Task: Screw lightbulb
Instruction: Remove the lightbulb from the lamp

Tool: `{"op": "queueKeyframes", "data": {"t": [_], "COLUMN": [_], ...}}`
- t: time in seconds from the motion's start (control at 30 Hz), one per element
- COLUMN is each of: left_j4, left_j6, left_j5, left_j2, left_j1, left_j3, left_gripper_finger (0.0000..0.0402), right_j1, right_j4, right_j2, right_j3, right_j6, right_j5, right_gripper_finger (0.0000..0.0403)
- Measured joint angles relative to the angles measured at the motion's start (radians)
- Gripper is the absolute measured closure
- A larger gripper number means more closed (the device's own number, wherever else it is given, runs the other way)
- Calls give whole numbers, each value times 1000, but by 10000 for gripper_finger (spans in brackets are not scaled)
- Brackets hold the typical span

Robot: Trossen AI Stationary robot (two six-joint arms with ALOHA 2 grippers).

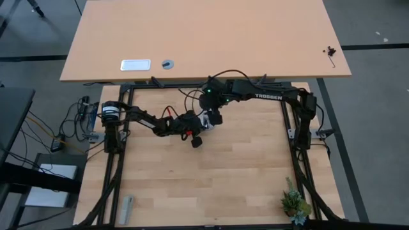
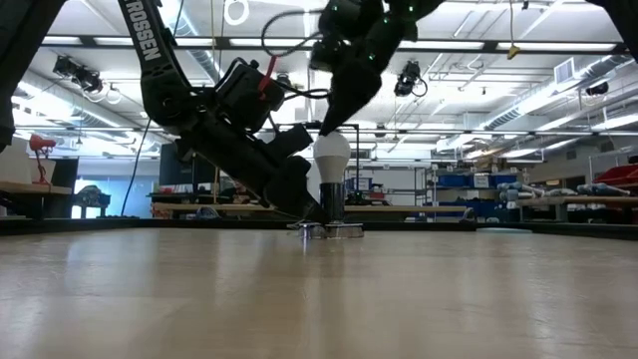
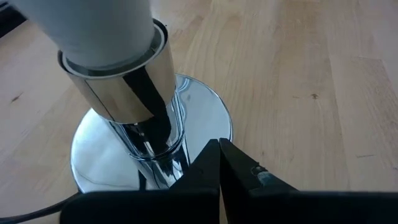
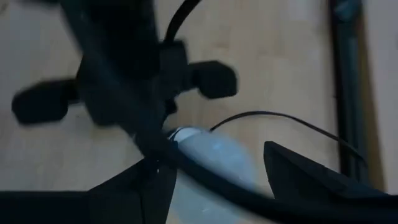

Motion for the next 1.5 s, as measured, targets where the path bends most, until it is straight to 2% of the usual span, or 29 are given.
{"op": "queueKeyframes", "data": {"t": [0.1,0.23,0.37,0.43,0.6,0.77,0.9,1.27,1.5], "left_j4": [-1,-1,-1,-1,-1,-1,-1,-1,-6], "left_j6": [0,0,1,1,1,2,2,2,0], "left_j5": [0,0,0,0,0,0,0,0,-1], "left_j2": [0,0,0,0,0,0,0,0,0], "left_j1": [0,0,0,0,0,0,0,0,0], "left_j3": [0,0,0,0,0,0,0,0,1], "left_gripper_finger": [398,398,398,398,398,398,398,398,398], "right_j1": [21,41,43,43,43,43,43,62,72], "right_j4": [-18,-26,-30,-30,-3,-25,-60,-70,-77], "right_j2": [0,0,0,0,0,0,0,16,70], "right_j3": [36,56,56,56,57,57,58,57,50], "right_j6": [109,349,530,541,427,399,351,532,535], "right_j5": [86,206,220,221,222,223,226,226,273], "right_gripper_finger": [159,154,151,151,156,160,148,69,66]}}
